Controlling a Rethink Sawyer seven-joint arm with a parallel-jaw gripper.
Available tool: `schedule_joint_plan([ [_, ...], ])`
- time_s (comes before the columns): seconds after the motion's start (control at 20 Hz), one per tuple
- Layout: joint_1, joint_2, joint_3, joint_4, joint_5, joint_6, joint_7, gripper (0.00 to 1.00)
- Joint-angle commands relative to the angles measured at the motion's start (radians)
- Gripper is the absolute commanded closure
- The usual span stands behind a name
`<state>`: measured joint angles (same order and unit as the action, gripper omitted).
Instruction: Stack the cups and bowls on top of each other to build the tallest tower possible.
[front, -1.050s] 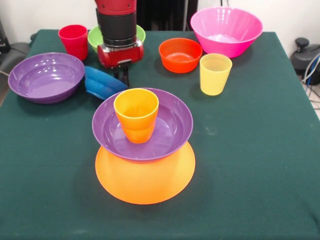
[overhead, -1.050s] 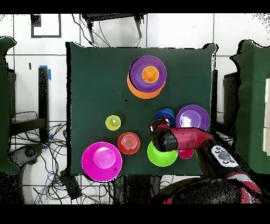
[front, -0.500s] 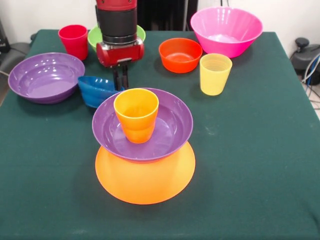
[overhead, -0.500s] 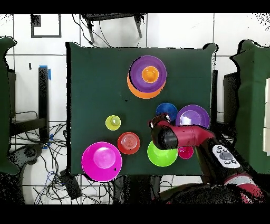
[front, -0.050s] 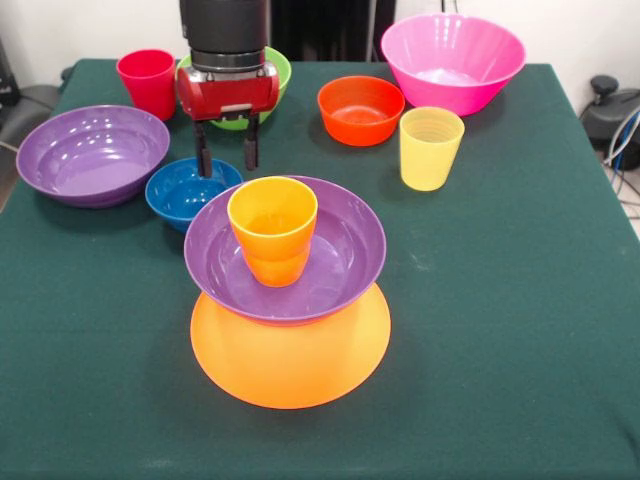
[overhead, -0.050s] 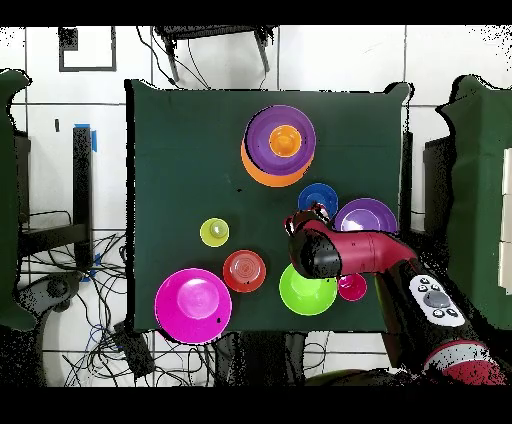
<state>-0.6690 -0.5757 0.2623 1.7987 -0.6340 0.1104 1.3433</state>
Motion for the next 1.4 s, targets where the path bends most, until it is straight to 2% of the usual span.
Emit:
schedule_joint_plan([
  [0.05,0.012,0.074,0.085,-0.044,0.011,0.079,0.062,0.0],
  [0.45,0.008,0.167,0.1,-0.094,-0.006,0.047,0.055,0.0],
  [0.8,0.02,0.181,0.083,-0.103,-0.015,0.033,0.062,0.0],
  [0.85,0.027,0.18,0.071,-0.111,-0.024,0.018,0.064,1.0],
  [1.1,0.082,0.126,-0.011,-0.138,-0.034,0.011,0.083,1.0],
  [1.2,0.064,0.124,0.013,-0.137,-0.028,0.029,0.063,1.0],
  [1.4,0.079,0.093,0.01,-0.123,-0.009,0.04,0.078,1.0],
])
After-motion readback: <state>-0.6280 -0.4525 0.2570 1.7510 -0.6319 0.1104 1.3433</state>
